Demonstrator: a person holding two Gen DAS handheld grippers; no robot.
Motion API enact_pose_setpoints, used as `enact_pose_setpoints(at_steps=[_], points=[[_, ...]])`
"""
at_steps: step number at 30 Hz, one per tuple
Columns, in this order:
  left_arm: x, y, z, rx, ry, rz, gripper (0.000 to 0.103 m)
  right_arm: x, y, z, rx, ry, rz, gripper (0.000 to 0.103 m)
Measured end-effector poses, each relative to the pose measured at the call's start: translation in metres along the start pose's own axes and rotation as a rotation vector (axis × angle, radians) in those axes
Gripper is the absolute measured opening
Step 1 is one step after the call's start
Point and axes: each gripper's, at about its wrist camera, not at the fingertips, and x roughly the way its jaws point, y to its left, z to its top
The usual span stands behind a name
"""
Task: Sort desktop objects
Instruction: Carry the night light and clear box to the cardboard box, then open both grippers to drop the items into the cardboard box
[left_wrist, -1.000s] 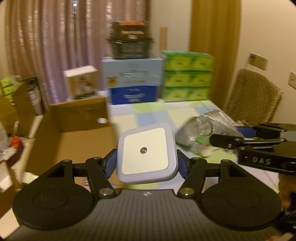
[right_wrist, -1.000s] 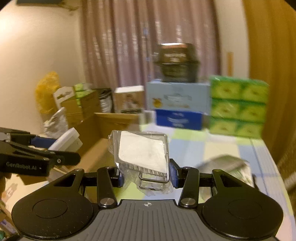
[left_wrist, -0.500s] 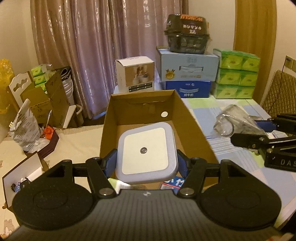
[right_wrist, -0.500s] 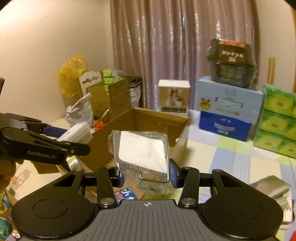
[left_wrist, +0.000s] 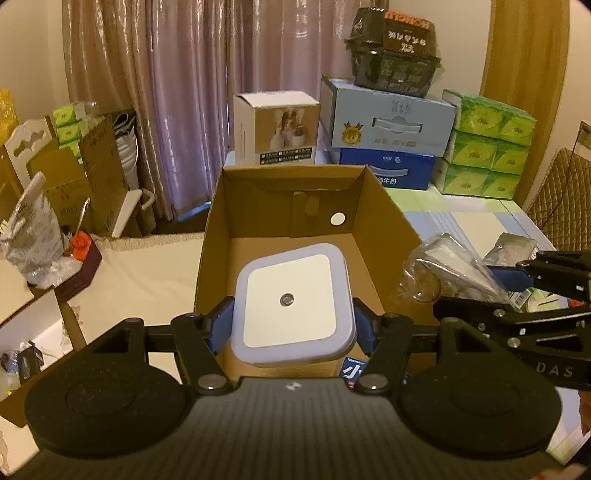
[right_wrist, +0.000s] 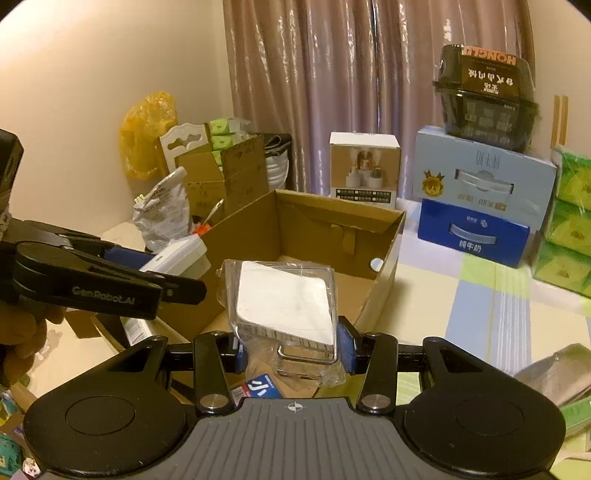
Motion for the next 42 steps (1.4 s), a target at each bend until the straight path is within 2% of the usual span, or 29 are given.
enact_pose_setpoints(at_steps=[6,12,15,22,24,26,35,42], points=[[0.010,0.003,-0.001,-0.018,0.019,0.005,0.063,0.003,-0.004,0.000,0.003,0.005,-0.005,0.043],[-0.002,0.007,0.001,-0.026,-0.003,0.015,0.063,0.003,0.001,0.002,0.000,0.004,-0.002,0.043],[-0.010,0.009,0.001,-0.033,-0.021,0.025,0.068,0.004,0.005,0.004,-0.002,0.003,0.006,0.043],[-0.024,0.016,0.002,-0.054,-0.055,0.039,0.069,0.014,0.014,0.009,-0.020,0.008,0.017,0.043],[-0.027,0.018,0.001,-0.057,-0.061,0.042,0.071,0.018,0.015,0.010,-0.027,0.009,0.024,0.049],[-0.030,0.019,0.001,-0.058,-0.064,0.044,0.071,0.016,0.013,0.010,-0.016,-0.013,0.035,0.067],[-0.039,0.019,-0.003,-0.067,-0.067,0.047,0.076,-0.023,-0.012,0.001,0.052,-0.067,-0.002,0.076],[-0.058,-0.002,-0.006,-0.045,-0.089,0.024,0.081,-0.066,-0.041,-0.020,0.109,-0.070,-0.060,0.081]])
